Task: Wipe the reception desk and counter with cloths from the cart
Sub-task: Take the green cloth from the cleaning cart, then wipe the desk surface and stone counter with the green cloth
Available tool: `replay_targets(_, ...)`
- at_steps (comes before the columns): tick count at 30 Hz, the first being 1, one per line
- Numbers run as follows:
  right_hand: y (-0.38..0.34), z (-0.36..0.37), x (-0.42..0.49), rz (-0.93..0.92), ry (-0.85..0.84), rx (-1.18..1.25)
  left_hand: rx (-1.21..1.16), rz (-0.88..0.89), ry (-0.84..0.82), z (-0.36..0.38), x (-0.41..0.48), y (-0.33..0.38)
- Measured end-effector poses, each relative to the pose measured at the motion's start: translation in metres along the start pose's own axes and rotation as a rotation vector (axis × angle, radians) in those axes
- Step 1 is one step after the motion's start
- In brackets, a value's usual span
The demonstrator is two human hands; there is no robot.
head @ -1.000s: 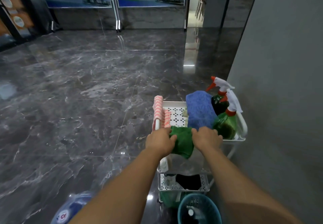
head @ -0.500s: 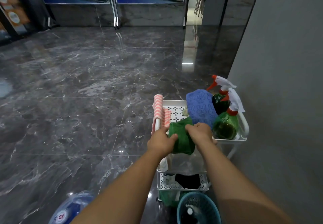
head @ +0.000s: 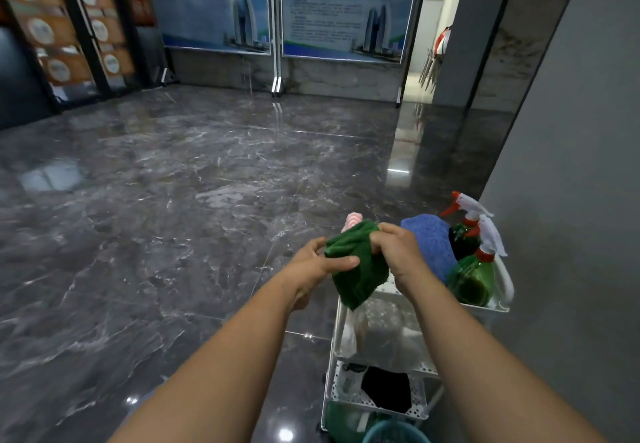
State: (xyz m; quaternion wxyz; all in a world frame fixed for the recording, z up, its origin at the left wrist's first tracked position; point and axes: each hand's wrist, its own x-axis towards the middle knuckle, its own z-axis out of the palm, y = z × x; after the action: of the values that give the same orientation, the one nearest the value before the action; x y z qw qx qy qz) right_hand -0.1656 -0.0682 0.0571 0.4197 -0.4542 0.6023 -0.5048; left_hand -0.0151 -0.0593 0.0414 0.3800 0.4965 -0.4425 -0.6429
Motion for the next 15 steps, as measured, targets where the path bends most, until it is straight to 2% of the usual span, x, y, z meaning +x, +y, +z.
replay_targets(5, -0.031, 0.054, -0.031, -0.102, -0.187, -0.053, -0.023, 0.115, 0.152, -0.057, -0.053, 0.018)
replay_targets(9, -0.048, 0.109, -0.062, -0.163, -0.46, -0.132, 0.024, 0.176, 0.308, -0.114, -0.11, 0.025)
replay_targets(12, -0.056, 0.158, -0.089, -0.209, -0.651, -0.164, 0.124, 0.229, 0.439, -0.16, -0.162, 0.023)
replay_targets(15, -0.064, 0.209, -0.126, -0.27, -0.768, -0.197, 0.257, 0.278, 0.577, -0.204, -0.219, 0.017)
